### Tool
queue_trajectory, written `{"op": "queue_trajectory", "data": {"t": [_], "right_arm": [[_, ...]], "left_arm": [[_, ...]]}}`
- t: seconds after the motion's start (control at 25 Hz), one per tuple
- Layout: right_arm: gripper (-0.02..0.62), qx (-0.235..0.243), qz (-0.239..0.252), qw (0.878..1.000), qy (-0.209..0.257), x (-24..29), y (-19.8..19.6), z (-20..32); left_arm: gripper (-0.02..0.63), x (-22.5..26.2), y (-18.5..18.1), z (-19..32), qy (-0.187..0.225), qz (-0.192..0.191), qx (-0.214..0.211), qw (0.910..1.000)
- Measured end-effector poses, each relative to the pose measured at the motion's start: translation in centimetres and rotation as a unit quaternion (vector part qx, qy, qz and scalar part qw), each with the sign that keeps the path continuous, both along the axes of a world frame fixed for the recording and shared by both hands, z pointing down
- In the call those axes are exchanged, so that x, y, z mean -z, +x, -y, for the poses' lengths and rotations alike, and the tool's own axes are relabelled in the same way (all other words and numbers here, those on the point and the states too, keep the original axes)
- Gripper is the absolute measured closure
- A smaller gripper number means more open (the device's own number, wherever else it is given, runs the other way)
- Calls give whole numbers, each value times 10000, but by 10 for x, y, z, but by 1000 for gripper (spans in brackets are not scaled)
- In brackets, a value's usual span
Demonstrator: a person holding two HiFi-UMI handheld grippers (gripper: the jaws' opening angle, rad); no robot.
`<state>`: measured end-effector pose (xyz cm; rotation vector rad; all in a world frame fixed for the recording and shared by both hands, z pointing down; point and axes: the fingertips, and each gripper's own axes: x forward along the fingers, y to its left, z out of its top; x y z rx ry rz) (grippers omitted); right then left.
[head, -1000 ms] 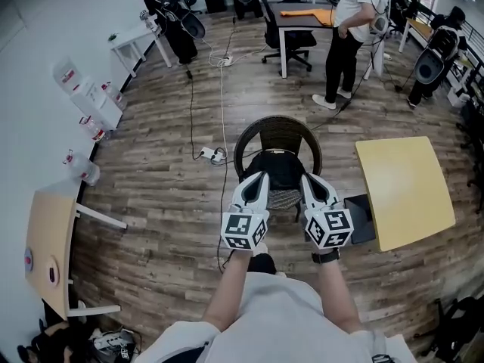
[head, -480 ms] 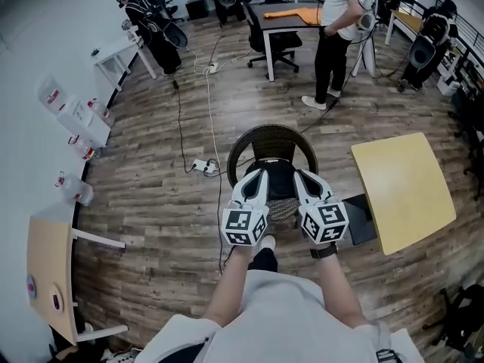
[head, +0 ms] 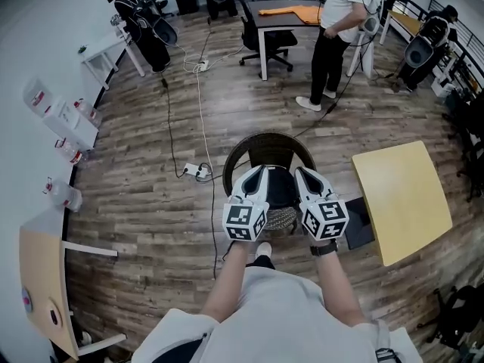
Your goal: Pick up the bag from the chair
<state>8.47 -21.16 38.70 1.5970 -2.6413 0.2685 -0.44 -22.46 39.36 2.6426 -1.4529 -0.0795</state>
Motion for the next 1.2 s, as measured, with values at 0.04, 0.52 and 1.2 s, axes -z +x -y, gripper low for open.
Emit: {"op": "queue_trajectory", "data": {"t": [0.04, 0.52, 1.2], "right_arm": [[583, -37, -18, 10000, -18, -2, -1, 7], [583, -287, -84, 9995, -92, -15, -22, 86], [583, -175, -411, 9924, -1146, -115, 0, 147]], "left_arm": [[598, -2, -1, 7, -12, -10, -29, 10000], [600, -22, -20, 88, -119, -31, -269, 9996], [598, -121, 0, 147, -1010, 146, -178, 9946]]}}
